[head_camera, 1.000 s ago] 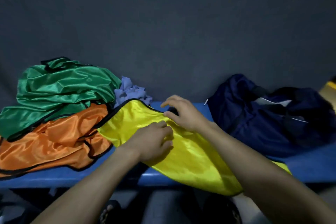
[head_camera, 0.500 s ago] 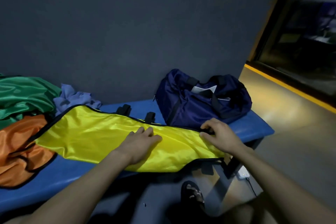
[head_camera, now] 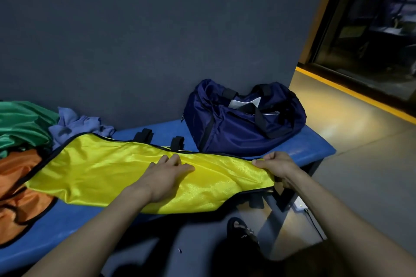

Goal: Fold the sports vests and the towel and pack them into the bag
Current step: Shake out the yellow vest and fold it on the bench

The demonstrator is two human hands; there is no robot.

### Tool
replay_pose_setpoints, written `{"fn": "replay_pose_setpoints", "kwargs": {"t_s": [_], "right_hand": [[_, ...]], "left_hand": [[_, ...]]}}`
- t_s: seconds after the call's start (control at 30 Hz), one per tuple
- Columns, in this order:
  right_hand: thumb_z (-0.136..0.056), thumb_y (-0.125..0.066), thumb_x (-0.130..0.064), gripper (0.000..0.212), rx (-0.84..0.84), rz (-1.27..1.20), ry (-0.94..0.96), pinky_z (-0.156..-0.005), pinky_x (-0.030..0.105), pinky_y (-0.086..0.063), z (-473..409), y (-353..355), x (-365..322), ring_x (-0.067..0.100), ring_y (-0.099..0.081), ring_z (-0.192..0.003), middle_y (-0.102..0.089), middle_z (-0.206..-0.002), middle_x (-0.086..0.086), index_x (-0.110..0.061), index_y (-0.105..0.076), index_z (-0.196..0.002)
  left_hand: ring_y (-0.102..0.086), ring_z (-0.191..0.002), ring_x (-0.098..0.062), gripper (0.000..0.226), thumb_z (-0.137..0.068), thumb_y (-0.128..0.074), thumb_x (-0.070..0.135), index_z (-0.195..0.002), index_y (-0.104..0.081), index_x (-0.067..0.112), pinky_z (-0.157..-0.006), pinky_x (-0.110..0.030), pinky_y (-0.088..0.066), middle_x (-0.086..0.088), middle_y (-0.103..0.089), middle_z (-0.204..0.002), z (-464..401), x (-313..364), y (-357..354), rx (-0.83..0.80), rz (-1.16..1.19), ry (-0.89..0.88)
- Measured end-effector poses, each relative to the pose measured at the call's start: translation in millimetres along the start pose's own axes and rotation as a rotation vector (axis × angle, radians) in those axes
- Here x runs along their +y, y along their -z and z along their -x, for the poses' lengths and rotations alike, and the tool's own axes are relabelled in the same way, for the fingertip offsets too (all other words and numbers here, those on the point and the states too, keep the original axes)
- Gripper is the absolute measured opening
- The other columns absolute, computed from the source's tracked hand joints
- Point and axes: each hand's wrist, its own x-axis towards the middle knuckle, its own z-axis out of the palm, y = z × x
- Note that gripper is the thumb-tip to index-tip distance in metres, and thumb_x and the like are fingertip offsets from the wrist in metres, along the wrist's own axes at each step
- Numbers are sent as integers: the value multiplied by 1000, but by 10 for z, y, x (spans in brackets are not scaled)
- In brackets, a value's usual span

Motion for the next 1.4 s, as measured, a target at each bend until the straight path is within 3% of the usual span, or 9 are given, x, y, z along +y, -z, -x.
{"fn": "replay_pose_setpoints", "kwargs": {"t_s": [0.07, 0.3, 0.43, 0.63, 0.8, 0.87, 1.07, 1.2, 1.4], "right_hand": [[-69, -95, -21, 42, -64, -215, -35, -92, 47, -58, 50, 56, -23, 32, -70, -94, -72, -104, 22, -9, -59, -87], [-82, -84, -32, 30, -425, 19, -126, -48, 23, -36, 170, 309, -31, 18, -46, -46, -55, -62, 12, -7, -66, -80], [-85, -78, -4, 18, -315, -65, 125, -66, 26, -57, 228, 278, -50, 17, -71, -72, -76, -98, 15, -1, -75, -103], [-84, -72, 10, 8, -134, -72, 432, -67, 19, -51, 142, 340, -90, 23, -65, -82, -70, -89, 11, 4, -69, -90], [-72, -88, -47, 58, -260, 15, 337, -96, 56, -51, 67, 288, 27, 47, -61, -108, -63, -117, 32, -3, -72, -107], [-77, -87, -41, 56, -231, -34, 408, -98, 59, -49, 89, 280, 1, 47, -62, -109, -65, -116, 31, 3, -70, -107], [-79, -87, -22, 18, -165, -10, 635, -58, 28, -35, 311, 71, -193, 12, -40, -62, -50, -68, -14, -22, -71, -85], [-79, -86, -20, 19, -184, 70, 778, -58, 29, -37, 442, -105, -315, 7, -40, -60, -53, -66, -14, -25, -74, -91], [-77, -89, -16, 24, -299, -4, 676, -57, 22, -38, 440, -57, -362, 8, -40, -59, -58, -75, -11, -20, -74, -96]], "left_hand": [[-36, -116, -18, 70, -94, -47, 8, -150, -31, 46, -86, -36, -36, 5, -37, -132, -2, -2, -3, 5, 22, 4], [-35, -115, -18, 67, -95, -46, 10, -149, -31, 47, -88, -37, -38, 5, -37, -132, -23, -5, 0, 0, 55, 15], [-35, -115, -18, 69, -94, -46, 9, -149, -31, 48, -89, -38, -39, 5, -37, -132, -39, 5, 0, -13, 54, 27], [-31, -107, -14, 69, -92, -45, 9, -147, -33, 50, -89, -36, -41, 7, -38, -131, -55, -10, 11, -35, 59, 32], [-38, -115, -17, 65, -92, -51, 15, -145, -37, 49, -92, -36, -41, 7, -39, -134, -80, 28, 42, -38, 43, 36], [-43, -118, -19, 59, -92, -54, 17, -142, -44, 46, -96, -37, -42, 7, -43, -133, -103, 76, 76, -13, 27, 44], [-59, -88, -8, 50, -95, -67, 29, -141, -50, 37, -78, -27, -52, 13, -58, -103, -295, 517, 192, 340, 542, -178], [-61, -75, -15, 56, -89, -76, 40, -138, -51, 41, -71, -28, -52, 7, -62, -94, -420, 830, 209, 283, 817, -265], [-60, -78, -9, 8, -90, -76, 27, -94, -68, 27, -68, -19, -44, 10, -64, -83, -469, 732, 177, 447, 758, -248]]}}
